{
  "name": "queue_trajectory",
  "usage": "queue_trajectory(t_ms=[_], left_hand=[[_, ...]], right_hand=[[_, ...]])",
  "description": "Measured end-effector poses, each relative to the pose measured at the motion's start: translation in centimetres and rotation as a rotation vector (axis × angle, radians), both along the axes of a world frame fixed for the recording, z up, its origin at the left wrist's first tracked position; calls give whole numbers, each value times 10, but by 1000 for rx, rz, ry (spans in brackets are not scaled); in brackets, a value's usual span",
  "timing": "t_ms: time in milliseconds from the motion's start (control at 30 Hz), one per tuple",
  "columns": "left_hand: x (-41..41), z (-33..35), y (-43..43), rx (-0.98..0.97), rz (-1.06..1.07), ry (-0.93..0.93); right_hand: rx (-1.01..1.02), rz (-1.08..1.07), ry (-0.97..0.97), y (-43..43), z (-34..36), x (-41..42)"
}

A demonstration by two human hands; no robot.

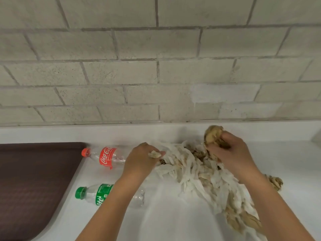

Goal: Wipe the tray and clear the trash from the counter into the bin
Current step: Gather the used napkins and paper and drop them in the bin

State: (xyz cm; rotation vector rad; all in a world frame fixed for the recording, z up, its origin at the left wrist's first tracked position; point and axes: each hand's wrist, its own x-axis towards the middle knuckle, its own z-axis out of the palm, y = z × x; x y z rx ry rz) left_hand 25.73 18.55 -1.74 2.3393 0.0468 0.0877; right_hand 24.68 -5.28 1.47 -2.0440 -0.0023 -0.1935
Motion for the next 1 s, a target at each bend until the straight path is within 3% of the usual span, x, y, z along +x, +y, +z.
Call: queue_trajectory(t_ms=[167, 367, 567, 733, 1000], left_hand=[[-37, -13, -65, 65, -207, -49], [-100, -48, -135, 204, -523, -151], [-123, -67, -179, 417, -629, -14], [-127, -85, -184, 518, -610, -138], [-140, -94, -158, 316, -503, -37]], right_hand=[[-23, -144, 139, -51, -33, -103], [-725, -28, 568, -91, -52, -172], [-1003, -55, 506, -87, -68, -190], [-1021, -72, 417, -81, -81, -192], [-691, -170, 56, -96, -110, -216]])
